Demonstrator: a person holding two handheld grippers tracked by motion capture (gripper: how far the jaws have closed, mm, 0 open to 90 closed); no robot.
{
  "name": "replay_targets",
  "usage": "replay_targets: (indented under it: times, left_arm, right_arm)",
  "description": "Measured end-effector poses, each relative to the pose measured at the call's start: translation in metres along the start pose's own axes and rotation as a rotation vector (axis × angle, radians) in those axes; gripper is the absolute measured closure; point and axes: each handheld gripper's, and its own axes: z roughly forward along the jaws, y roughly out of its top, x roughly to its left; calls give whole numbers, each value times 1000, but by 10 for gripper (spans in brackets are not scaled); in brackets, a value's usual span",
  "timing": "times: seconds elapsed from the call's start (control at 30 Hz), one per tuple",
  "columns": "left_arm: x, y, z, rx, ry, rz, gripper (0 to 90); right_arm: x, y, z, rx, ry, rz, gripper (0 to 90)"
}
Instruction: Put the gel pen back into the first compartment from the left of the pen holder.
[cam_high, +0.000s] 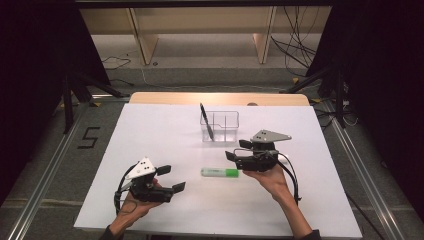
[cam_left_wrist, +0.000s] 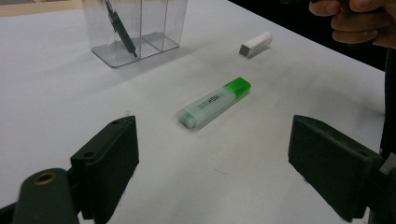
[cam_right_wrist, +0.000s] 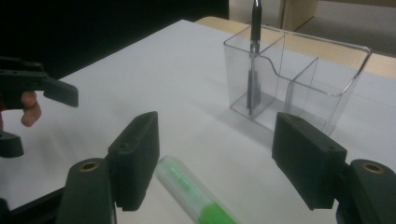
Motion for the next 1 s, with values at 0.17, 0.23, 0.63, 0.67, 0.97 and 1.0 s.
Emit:
replay_targets:
  times: [0.17, 0.23, 0.63, 0.67, 0.97, 1.0]
  left_arm:
    - [5, 10, 4, 16, -7, -6, 160]
    - [5, 14, 6, 29, -8, 6, 160]
    - [4, 29, 40, 115, -25, 65, 162]
    - [4, 30, 43, 127, -24, 74, 163]
    - [6, 40, 57, 158, -20, 93, 161]
    - [6, 41, 58, 163, -22, 101, 161]
  right_arm:
    - [4, -10, -8, 0, 4, 9, 323]
    - [5, -12, -11, -4, 6, 15, 323]
    - [5, -33, -15, 18, 4, 36, 300]
    - [5, -34, -17, 9, 7, 38, 298]
    - [6, -40, -23, -2, 20, 43, 291]
    - [6, -40, -23, -2, 20, 43, 291]
